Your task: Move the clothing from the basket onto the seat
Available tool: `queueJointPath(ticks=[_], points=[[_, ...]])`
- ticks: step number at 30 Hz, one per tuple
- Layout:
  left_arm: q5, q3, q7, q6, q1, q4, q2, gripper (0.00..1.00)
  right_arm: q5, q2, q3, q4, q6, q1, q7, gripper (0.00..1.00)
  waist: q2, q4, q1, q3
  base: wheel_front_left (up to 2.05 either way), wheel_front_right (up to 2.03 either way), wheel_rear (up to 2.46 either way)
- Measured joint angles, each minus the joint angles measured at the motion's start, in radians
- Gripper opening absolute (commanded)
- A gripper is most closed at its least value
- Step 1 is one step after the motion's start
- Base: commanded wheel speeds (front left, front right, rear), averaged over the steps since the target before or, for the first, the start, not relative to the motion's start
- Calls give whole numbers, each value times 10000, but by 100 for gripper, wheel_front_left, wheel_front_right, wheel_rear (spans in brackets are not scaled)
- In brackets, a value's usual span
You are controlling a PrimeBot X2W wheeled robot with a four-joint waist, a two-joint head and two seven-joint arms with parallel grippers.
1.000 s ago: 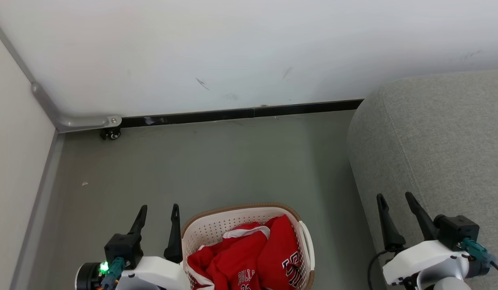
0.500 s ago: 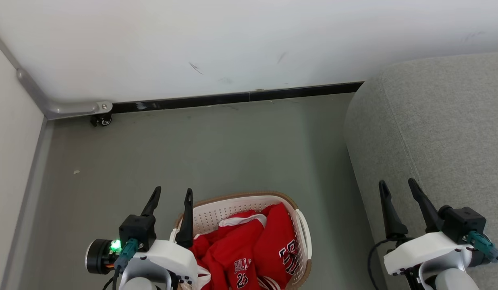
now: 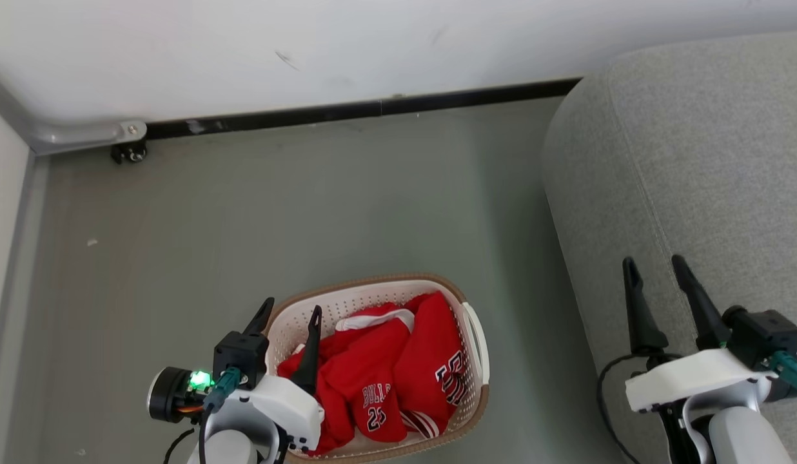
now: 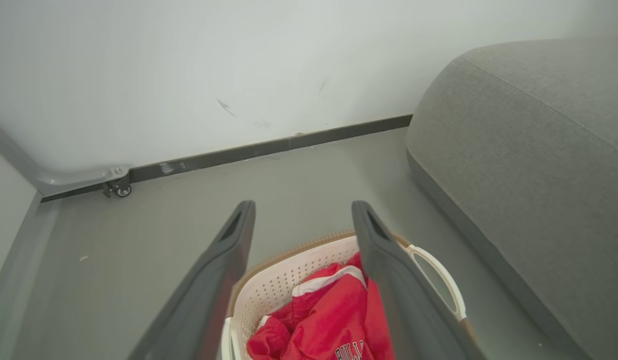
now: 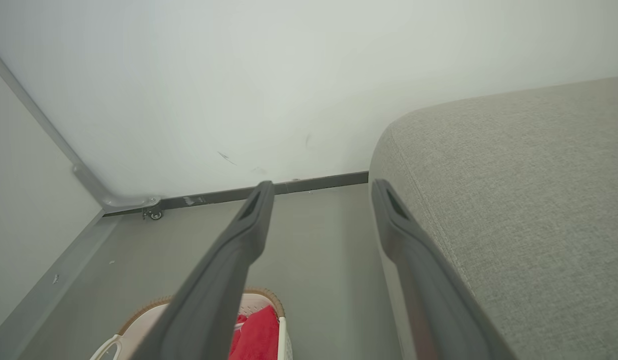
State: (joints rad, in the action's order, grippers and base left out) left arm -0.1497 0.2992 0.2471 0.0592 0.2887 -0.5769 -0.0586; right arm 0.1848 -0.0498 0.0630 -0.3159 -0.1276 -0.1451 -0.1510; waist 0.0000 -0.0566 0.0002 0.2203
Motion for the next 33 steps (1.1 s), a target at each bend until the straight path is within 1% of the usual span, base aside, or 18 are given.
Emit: queueJointPath(ticks=[5, 13, 28, 33], points=[[56, 23, 0, -23, 364, -324, -31, 100, 8, 8, 63, 240, 0, -83, -75, 100, 0, -124, 0, 467, 0, 0, 0], [232, 17, 0, -21, 1038, -629, -86, 100, 56, 15, 255, 560, 0, -817, -88, 100, 0, -305, 0, 1304, 0, 0, 0], [407, -79, 2, 23, 2080, -807, -150, 100, 165, 8, 253, 840, 0, -1715, -267, 100, 0, -538, 0, 2680, 0, 0, 0], [537, -58, 12, 21, 2361, -980, -318, 100, 190, 8, 249, 828, 0, -2029, -355, 100, 0, -615, 0, 3080, 0, 0, 0]])
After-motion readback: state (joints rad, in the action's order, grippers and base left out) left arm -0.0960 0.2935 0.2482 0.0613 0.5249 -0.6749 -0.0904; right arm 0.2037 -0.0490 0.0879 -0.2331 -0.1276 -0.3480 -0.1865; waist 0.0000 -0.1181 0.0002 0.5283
